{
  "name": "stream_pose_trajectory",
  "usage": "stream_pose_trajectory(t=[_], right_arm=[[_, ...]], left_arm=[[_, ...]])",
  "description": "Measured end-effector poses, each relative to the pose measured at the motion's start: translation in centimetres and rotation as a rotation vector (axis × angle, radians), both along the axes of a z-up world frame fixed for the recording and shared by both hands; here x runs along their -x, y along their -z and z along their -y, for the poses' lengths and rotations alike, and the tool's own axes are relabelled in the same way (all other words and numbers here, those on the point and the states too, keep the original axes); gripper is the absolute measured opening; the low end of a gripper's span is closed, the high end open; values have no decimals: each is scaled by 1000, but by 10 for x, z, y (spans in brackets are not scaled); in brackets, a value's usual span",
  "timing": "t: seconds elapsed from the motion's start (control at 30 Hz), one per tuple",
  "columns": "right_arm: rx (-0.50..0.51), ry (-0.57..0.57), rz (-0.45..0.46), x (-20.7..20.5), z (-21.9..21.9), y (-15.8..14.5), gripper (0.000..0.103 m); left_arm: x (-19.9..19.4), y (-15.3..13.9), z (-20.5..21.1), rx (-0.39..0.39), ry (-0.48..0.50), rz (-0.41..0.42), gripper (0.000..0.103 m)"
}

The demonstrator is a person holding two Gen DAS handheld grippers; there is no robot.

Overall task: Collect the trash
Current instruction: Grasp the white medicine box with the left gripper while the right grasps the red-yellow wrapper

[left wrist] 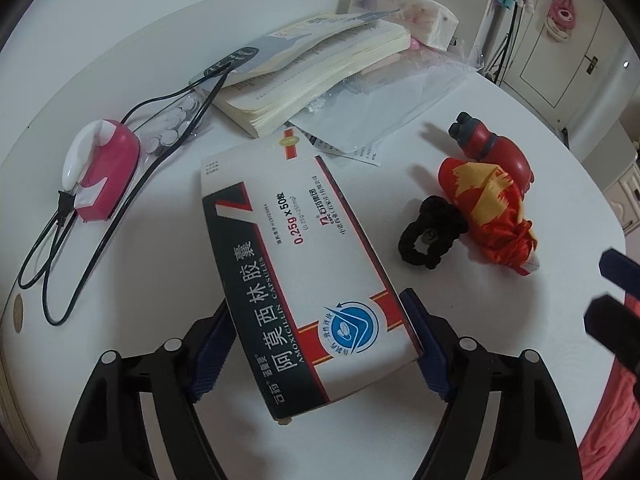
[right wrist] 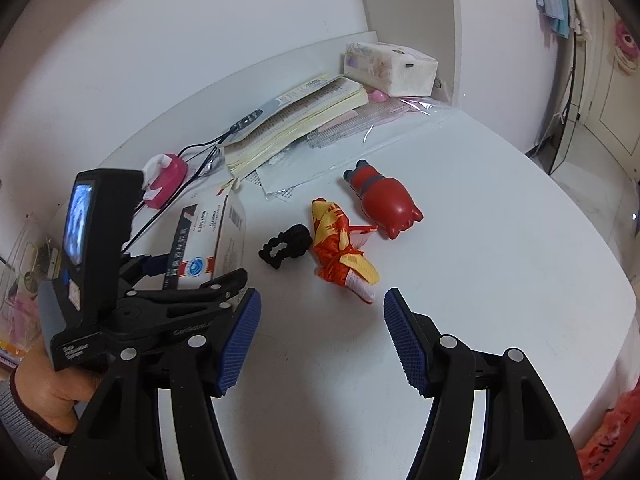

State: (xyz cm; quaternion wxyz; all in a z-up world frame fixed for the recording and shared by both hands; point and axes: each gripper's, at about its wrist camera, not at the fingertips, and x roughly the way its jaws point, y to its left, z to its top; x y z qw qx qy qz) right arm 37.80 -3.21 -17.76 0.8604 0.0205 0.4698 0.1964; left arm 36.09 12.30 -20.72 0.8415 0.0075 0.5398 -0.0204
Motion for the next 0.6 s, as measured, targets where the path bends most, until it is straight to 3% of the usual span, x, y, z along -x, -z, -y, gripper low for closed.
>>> stream_pose_trajectory(t=[0.13, 0.43, 0.6], right_arm=[[5, -10, 0, -13, -5, 7, 64], [49, -36, -2, -42, -15, 29, 62], [91, -58, -28, -56, -22, 47, 44]], left_arm=[[3, -2, -6, -4, 26, 13, 72], [5, -9, -19, 9, 48, 32, 71], [-1, -6, -18, 17, 50, 31, 71]])
